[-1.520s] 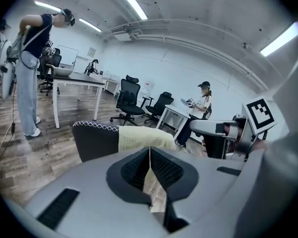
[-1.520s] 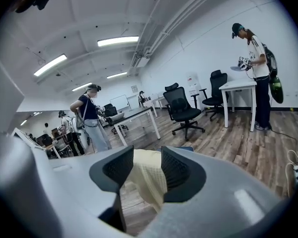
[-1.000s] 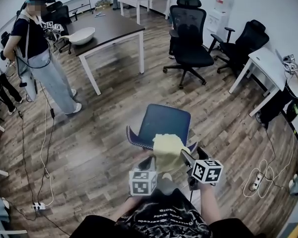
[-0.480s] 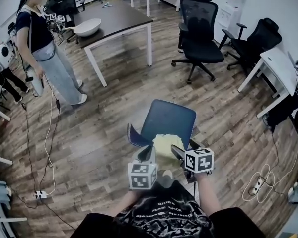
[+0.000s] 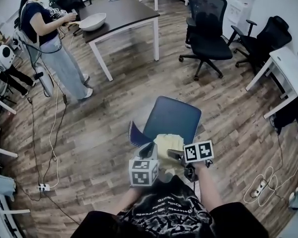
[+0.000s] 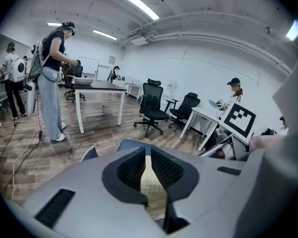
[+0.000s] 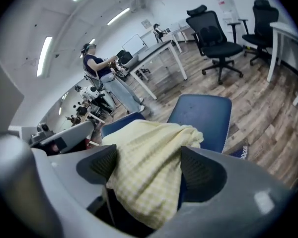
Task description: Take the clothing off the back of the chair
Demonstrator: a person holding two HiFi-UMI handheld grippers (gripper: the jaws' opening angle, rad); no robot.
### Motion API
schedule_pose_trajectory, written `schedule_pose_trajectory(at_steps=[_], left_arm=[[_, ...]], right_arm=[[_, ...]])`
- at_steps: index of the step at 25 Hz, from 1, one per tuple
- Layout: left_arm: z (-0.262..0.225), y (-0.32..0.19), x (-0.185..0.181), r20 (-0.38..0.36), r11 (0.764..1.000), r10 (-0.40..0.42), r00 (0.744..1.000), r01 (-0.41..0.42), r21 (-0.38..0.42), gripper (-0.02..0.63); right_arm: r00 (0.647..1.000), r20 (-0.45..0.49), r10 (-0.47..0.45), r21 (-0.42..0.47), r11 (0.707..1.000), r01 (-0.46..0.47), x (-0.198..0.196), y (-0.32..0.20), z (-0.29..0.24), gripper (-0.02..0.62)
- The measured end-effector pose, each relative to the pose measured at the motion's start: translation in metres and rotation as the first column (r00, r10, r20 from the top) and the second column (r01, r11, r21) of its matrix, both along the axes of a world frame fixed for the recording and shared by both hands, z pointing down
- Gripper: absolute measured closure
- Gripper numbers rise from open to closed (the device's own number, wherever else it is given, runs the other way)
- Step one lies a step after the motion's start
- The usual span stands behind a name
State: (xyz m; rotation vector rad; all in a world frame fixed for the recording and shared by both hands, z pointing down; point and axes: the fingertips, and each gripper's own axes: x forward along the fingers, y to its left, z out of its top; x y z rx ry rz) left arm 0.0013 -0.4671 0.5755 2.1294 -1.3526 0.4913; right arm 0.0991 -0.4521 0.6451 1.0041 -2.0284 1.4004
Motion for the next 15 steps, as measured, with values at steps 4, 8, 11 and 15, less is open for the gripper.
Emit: schedule_pose_trajectory(at_steps=[4, 8, 11, 15], left_arm=[[0.005, 0.0, -0.001, -0.034, 0.999, -0.04, 0.999, 0.04, 0.0, 0.588], [0.009, -0.001, -0.005, -0.047, 0.998, -0.064, 0.997, 0.064, -0.003, 0.588], [0.01, -0.004, -0.006, -0.056, 0.997, -0.079, 0.995, 0.079, -0.005, 0.588], [0.014, -0.003, -0.005, -0.066, 0.996, -0.086, 0.994, 0.086, -0.013, 0.588]], right_arm=[[0.995, 0.09, -0.038, -0.161, 0.986, 0.052, -0.005, 0.006, 0.009, 0.206], [0.993, 0.105, -0.06, -0.16, 0.984, 0.077, -0.009, 0.006, 0.007, 0.222], [0.989, 0.113, -0.094, -0.131, 0.985, 0.109, -0.012, 0.004, 0.004, 0.25], [0.981, 0.117, -0.154, -0.094, 0.982, 0.165, -0.018, 0.005, -0.002, 0.329]])
